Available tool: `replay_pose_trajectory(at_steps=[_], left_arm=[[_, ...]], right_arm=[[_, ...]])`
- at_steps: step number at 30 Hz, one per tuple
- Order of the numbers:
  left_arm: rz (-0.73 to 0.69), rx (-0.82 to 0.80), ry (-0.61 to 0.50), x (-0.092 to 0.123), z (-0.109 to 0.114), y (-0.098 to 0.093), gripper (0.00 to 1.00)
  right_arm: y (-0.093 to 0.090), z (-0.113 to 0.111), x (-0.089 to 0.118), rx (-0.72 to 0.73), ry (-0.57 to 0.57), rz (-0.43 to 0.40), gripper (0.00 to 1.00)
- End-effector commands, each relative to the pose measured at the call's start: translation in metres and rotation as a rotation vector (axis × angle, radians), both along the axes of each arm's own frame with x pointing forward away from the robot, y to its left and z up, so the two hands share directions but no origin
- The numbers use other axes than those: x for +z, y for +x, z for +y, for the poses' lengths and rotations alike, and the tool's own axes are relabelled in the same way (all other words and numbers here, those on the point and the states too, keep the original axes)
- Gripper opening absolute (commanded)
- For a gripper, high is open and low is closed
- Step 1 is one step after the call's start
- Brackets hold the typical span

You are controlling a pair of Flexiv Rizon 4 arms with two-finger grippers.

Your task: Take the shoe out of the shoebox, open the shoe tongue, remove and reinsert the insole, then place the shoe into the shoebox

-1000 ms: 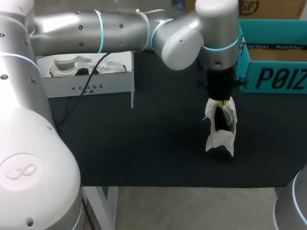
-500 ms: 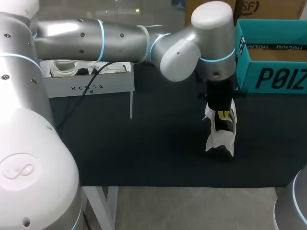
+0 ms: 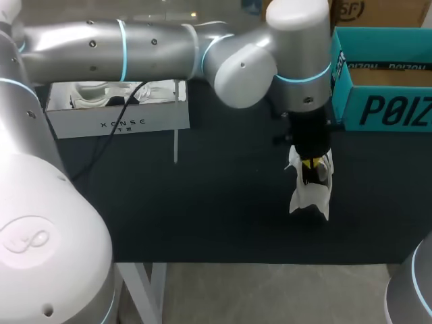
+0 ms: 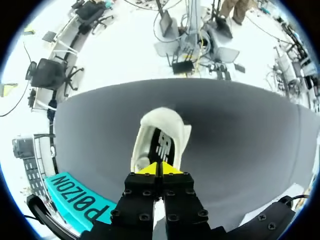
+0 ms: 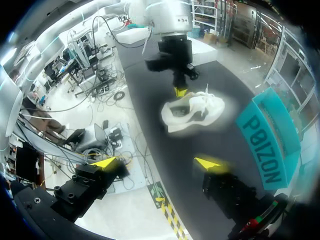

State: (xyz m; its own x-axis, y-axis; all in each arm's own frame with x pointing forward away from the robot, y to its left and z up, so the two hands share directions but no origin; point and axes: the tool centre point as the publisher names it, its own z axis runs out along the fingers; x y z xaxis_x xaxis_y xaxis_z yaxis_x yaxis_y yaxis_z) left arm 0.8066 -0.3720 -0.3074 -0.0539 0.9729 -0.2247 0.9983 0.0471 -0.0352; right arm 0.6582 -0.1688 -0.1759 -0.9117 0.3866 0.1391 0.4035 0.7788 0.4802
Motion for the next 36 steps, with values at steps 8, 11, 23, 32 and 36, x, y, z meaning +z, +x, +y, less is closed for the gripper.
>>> replay_pose_trajectory(at_steps=[8, 11, 23, 32, 36], left_arm=[[-0.025, 0.003, -0.006, 0.008, 0.009, -0.006, 1.00], [-0.025, 0.003, -0.006, 0.008, 0.009, -0.006, 1.00], [-0.025, 0.003, -0.006, 0.008, 0.009, -0.006, 1.00], [-0.009, 0.332, -0.044, 0.001, 0.012, -0.020, 1.00], [0.003, 0.479, -0.044, -0.002, 0.017, -0.037, 1.00]], right_arm=[[0.000, 0.000, -0.001, -0.001, -0.003, 0.000, 1.00], [0.000, 0.000, -0.001, -0.001, -0.003, 0.000, 1.00], [0.000, 0.000, -0.001, -0.001, -0.003, 0.000, 1.00], [0.000, 0.000, -0.001, -0.001, -0.003, 0.000, 1.00], [0.000, 0.000, -0.001, -0.001, -0.003, 0.000, 1.00]])
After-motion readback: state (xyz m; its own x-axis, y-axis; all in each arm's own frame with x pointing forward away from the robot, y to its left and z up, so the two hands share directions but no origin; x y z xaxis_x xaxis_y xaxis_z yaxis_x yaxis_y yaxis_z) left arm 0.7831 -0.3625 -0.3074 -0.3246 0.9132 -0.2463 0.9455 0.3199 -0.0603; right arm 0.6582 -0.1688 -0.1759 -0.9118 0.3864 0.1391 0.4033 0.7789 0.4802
